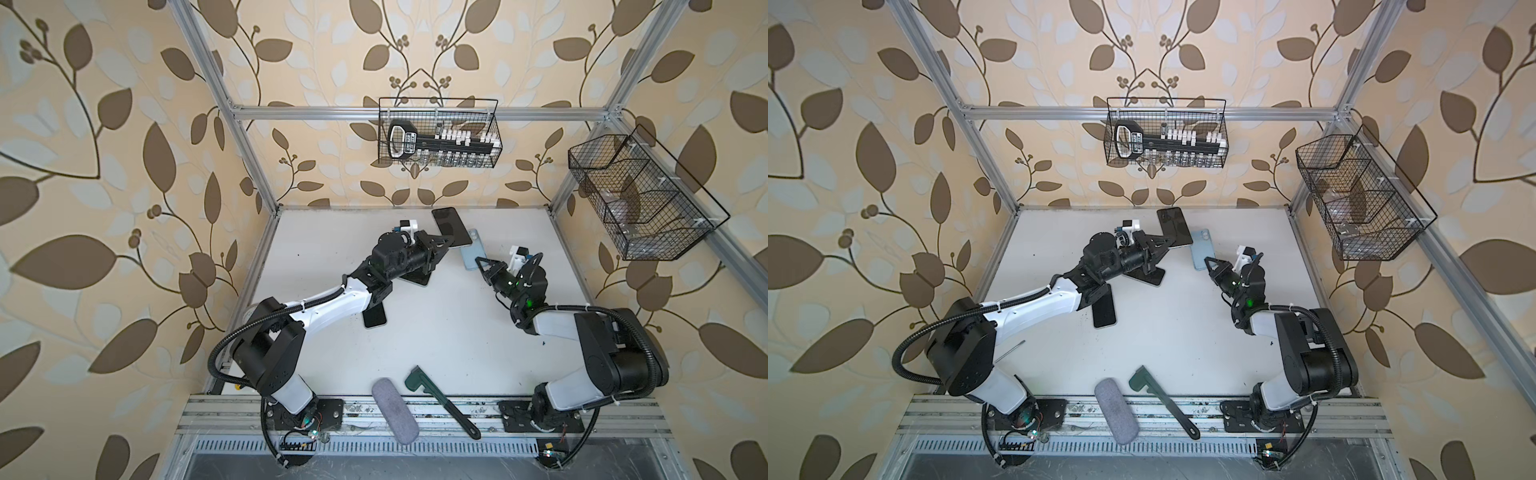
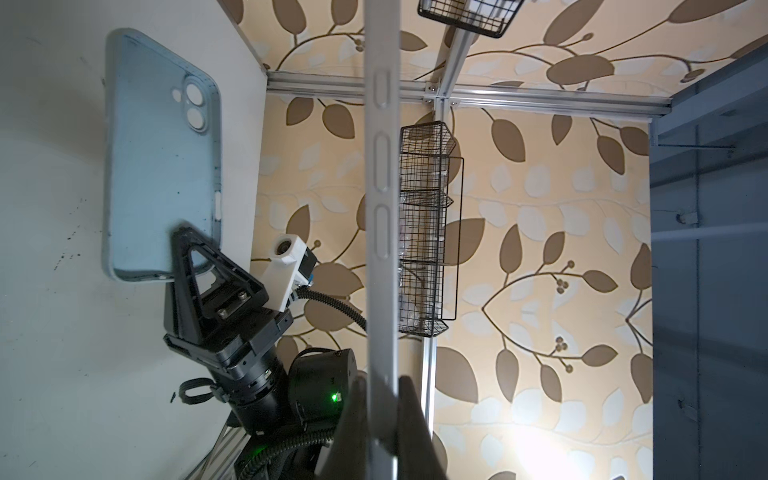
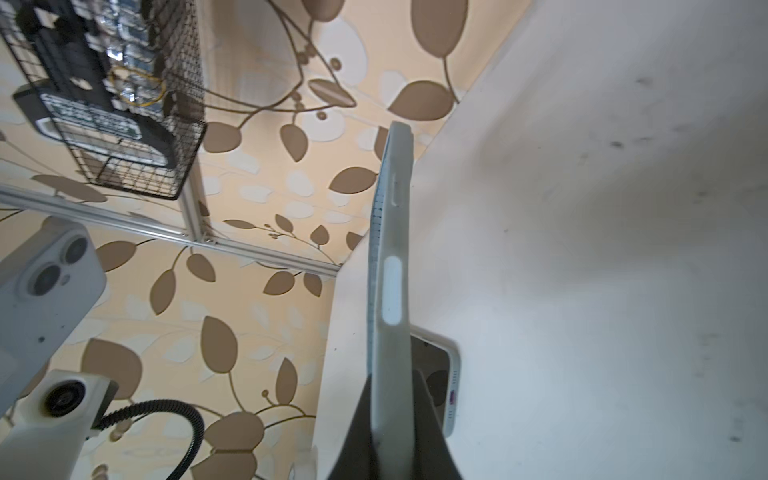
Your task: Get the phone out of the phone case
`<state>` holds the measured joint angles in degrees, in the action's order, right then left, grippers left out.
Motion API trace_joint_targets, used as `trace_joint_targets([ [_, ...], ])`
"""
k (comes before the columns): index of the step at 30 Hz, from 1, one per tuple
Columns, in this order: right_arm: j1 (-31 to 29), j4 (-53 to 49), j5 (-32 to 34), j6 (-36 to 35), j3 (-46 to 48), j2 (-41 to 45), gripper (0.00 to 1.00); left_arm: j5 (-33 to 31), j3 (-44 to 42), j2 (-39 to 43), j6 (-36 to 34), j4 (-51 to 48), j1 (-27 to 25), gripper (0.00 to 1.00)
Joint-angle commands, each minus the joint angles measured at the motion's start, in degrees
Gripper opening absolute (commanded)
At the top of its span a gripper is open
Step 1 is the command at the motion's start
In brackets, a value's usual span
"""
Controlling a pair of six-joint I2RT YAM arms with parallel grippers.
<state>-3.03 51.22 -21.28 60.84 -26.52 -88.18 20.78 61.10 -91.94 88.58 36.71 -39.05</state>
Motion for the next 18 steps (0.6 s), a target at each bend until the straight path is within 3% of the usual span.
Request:
trace_joint_targets([
  [1,2.9,-6.6,-0.3,-5.5,-0.3,-0.8,0.04,2.9,2.2,-0.6,-2.3,8.8,1.1,0.0],
  [9,9.2,-14.3,0.0,-10.8,-3.4,-4.6,0.08,5.9,4.4,-6.3,-3.5,9.5,2.6,0.0],
  [18,12.1,-17.5,0.8,-13.0,-4.9,-7.2,0.1,8.5,6.0,-11.3,-2.7,12.9,3.4,0.0],
])
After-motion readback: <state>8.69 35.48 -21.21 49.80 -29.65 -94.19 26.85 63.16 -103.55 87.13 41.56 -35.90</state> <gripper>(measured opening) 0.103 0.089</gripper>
